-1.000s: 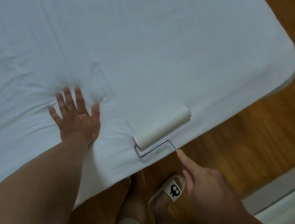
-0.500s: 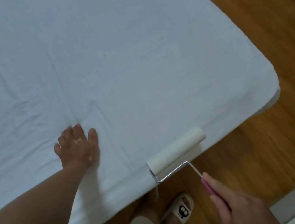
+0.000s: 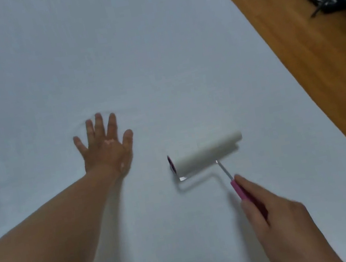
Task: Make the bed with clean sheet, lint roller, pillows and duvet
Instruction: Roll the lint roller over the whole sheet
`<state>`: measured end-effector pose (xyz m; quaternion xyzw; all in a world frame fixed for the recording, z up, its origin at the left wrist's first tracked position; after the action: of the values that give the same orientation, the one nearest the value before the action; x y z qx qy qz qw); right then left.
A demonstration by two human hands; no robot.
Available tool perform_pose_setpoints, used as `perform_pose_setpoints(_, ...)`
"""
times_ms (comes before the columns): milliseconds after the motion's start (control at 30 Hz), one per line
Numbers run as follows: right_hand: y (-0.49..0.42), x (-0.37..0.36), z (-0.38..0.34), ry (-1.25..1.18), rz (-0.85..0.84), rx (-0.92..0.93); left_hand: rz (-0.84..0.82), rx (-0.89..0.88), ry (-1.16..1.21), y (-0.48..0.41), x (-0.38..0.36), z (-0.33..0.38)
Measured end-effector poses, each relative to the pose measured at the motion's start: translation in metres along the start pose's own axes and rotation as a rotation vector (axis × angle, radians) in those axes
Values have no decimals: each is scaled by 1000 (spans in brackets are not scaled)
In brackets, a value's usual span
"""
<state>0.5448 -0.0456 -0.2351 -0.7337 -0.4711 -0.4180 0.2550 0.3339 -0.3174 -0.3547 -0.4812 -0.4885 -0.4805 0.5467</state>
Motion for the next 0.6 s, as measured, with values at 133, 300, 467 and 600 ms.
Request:
perform_pose_setpoints(133, -143, -43, -65, -75, -53, 75, 59, -74, -1, -69, -16, 13)
perform_pose_setpoints(300, -305, -107, -146, 68, -6, 222, 163, -113, -24, -73, -44, 14)
perform_pose_setpoints(467, -378, -140, -190, 183, -35, 235, 155, -125, -13, -77, -54, 12)
perform_pose_setpoints(600, -357, -141, -177, 267, -70, 267, 136, -125, -19, -78, -56, 11)
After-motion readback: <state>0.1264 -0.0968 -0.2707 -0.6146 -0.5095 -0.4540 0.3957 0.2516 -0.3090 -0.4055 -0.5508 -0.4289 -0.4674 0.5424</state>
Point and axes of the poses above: each hand's wrist, its own y-axis away from the middle knuckle, its own x-axis out of the back of the hand, z = x × y, the point moved 1 cm from there along -y, towards the middle knuckle, and after that the axes turned 15 degrees about z, right-handed, at the moved point
